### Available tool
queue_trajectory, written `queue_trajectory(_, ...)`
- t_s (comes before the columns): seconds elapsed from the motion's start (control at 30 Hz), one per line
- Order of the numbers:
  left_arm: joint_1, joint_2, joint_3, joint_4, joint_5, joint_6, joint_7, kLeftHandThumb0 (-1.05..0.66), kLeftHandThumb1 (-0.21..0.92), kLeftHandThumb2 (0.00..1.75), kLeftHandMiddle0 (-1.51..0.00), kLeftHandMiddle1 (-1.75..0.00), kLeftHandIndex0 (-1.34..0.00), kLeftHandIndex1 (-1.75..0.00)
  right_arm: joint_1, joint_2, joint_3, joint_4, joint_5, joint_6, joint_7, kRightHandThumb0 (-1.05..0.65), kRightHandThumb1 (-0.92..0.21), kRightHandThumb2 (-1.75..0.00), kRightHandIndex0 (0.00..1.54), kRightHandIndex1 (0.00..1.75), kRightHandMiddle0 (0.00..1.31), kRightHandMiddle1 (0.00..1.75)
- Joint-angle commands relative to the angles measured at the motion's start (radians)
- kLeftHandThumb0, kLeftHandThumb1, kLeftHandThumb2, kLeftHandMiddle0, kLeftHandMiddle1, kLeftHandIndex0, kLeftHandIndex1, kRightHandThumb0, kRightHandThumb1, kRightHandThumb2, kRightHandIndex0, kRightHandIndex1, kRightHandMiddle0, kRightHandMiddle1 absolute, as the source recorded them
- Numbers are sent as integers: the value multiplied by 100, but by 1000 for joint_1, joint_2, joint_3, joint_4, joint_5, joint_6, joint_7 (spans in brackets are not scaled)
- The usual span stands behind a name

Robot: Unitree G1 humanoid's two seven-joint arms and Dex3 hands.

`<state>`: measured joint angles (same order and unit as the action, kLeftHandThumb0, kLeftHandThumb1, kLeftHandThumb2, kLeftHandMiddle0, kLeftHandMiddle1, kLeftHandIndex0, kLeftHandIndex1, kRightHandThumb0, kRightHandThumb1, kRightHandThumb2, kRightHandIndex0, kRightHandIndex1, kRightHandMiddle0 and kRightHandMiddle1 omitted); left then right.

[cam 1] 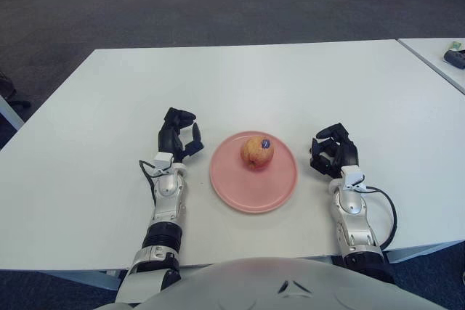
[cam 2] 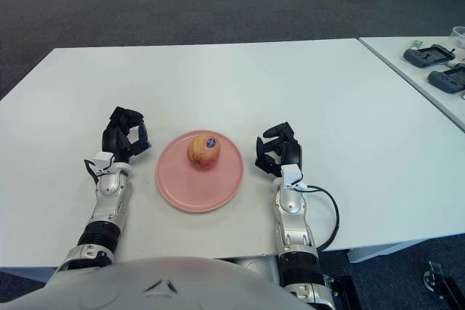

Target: Put the apple into the plate.

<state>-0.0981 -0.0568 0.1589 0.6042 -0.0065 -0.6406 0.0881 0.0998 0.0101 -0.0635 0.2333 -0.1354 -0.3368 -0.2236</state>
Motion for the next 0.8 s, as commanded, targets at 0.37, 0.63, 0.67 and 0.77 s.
queue_trajectory(0.37,104,0,-31,34,8,-2,-26,-48,31,134,-122,-175,-62,-175,-10,-3,1,-15,-5,16,-5,-41,-54,-105,69,142,43,175)
queue_trajectory(0.63,131,0,-45,-6,-2,8,-51,-49,30,136,-123,-175,-63,-175,-10,-5,0,-14,1,8,2,-41,-55,-104,67,144,43,175)
queue_trajectory(0.67,136,-1,-46,-14,-5,14,-53,-49,30,136,-123,-175,-63,-175,-10,-6,0,-13,2,7,2,-41,-55,-104,67,144,43,175)
queue_trajectory(0.77,145,-5,-48,-30,-11,26,-56,-49,30,135,-123,-175,-63,-175,-11,-7,0,-12,2,6,3,-41,-55,-103,67,144,43,175)
